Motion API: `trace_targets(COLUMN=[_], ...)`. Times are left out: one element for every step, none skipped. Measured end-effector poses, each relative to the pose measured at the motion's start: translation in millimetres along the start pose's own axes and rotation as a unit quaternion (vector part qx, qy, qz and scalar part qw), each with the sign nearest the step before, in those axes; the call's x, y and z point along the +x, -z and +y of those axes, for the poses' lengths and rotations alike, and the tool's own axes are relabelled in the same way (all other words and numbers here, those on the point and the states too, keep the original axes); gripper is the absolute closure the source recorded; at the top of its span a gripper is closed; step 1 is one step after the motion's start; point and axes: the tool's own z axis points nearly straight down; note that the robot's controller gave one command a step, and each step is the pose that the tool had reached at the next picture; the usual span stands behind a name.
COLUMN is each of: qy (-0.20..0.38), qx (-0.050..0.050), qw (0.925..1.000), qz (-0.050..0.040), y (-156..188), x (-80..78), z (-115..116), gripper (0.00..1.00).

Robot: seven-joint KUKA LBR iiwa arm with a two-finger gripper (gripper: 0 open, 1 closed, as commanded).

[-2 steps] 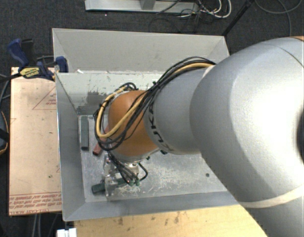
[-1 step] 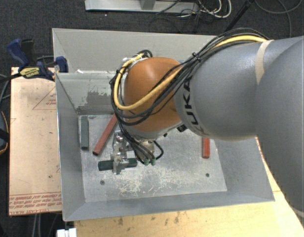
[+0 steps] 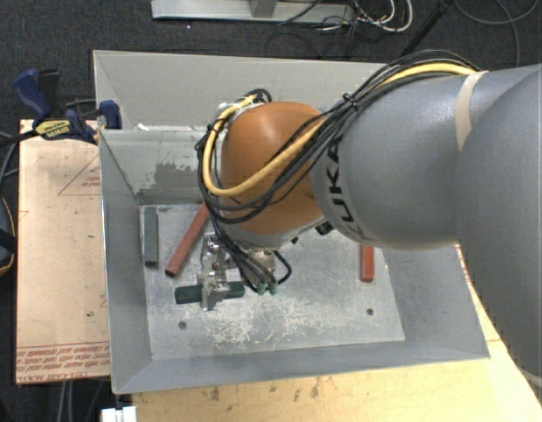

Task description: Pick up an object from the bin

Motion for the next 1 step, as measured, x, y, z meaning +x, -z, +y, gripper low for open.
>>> trace_targets(qy=[0.039], qx=[0.0], qw=[0.9992], qz=[0.0035], y=[16.6], x=[-0.8], z=[-5.3], gripper=[1.0])
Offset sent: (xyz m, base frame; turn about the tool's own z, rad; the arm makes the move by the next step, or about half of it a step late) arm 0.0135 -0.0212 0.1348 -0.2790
